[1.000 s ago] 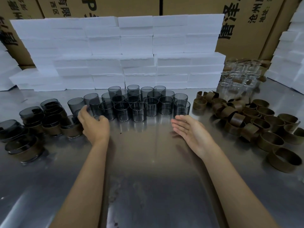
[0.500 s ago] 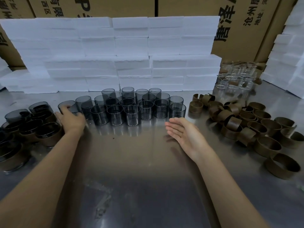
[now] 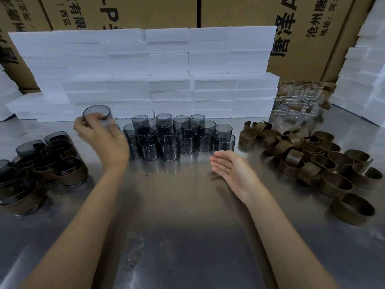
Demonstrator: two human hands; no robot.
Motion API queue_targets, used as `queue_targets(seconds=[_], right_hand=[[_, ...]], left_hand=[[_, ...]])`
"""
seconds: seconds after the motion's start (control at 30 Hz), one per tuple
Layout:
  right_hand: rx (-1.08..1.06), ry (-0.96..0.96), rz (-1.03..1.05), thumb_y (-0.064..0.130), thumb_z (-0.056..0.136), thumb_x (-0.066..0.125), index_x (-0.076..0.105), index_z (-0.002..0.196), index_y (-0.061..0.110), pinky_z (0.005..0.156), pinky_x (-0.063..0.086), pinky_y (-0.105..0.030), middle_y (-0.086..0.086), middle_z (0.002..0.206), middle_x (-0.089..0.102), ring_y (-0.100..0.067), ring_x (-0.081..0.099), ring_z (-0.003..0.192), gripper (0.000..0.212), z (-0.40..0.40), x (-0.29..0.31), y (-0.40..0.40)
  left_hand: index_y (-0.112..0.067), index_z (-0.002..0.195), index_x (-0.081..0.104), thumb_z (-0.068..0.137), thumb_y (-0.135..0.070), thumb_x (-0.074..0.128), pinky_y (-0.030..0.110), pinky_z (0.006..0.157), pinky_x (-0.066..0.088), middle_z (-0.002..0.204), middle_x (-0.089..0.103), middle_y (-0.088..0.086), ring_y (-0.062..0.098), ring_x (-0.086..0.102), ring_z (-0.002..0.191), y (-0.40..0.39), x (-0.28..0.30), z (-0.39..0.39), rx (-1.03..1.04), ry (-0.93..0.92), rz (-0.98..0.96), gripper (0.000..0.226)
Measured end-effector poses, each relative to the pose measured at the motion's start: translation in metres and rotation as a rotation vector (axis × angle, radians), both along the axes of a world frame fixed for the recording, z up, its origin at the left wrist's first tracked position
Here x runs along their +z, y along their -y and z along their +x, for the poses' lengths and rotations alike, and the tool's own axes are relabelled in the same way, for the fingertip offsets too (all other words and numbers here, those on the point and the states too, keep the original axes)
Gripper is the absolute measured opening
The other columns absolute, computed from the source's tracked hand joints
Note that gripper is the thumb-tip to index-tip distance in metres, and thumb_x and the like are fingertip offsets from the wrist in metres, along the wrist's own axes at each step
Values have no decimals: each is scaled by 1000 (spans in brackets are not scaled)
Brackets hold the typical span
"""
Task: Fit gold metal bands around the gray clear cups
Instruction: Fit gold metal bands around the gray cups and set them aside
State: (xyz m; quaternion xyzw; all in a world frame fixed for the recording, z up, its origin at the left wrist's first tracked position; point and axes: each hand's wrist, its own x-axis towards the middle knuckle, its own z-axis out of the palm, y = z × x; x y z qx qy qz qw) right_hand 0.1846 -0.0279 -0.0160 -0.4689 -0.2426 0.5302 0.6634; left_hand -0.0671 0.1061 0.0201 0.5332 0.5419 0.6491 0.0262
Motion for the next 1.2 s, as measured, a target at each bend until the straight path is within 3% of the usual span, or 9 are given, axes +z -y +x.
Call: queue_targets(seconds=[0.1,0.2,0.33,0.43,0.67,0.83,0.93,1.07,1.2], right_hand=[[-5,5,-6,18,103,55,68,110,1,87,58,-27,-20,114,73,-24,71,103,22,-2,1,2],[-15,-1,-20,27,103,55,66,110,4,82,57,-27,-18,111,73,-23,71,100,26,-3,3,4],[-27,-37,-22,48,101,54,59,124,8,90,56,-34,-15,118,69,-27,67,112,47,-1,5,5],[6,-30,0,58,99,50,59,129,12,92,53,-37,-11,113,69,-26,67,109,56,-1,5,6],[153,0,114,61,99,45,63,132,3,94,46,-37,-16,111,71,-23,65,97,69,0,10,11],[86,96,82,61,98,49,56,141,10,112,45,-50,-17,124,72,-34,68,117,67,-5,10,10],[-20,203,77,62,99,48,63,123,15,97,57,-48,-11,107,78,-31,76,99,55,-10,6,5],[-137,278,61,59,105,35,64,106,19,60,60,-31,-7,82,79,-26,78,74,50,-12,0,-2],[-226,325,64,46,110,30,70,96,23,56,57,-26,1,78,79,-15,77,76,48,-10,-5,-5]], left_hand=[[-2,121,49,96,-10,58,10,99,36,134,41,19,27,46,120,26,22,37,-242,89,41,28],[-15,130,40,96,-14,67,26,93,50,127,52,13,22,59,110,52,32,77,-497,301,-120,43],[-22,127,43,83,-25,85,17,80,50,105,62,-3,0,65,87,85,21,121,-715,434,-354,61],[-15,122,55,78,-28,88,29,87,57,109,71,5,15,71,96,98,0,141,-865,548,-549,57],[-9,101,74,91,-32,75,30,72,59,104,77,16,23,73,89,102,-18,138,-1190,720,-727,25],[-26,101,80,101,-45,58,10,56,49,96,80,-5,1,72,76,104,-18,133,-1132,436,-754,29],[-24,110,74,104,-33,56,7,62,45,101,75,-7,-2,65,79,103,-20,137,-953,348,-663,21],[-18,113,72,100,-21,64,26,79,53,94,68,-4,7,62,80,103,-19,136,-892,412,-584,16],[-17,114,68,86,-34,80,19,75,54,99,68,0,0,65,83,106,-18,138,-913,391,-597,35]])
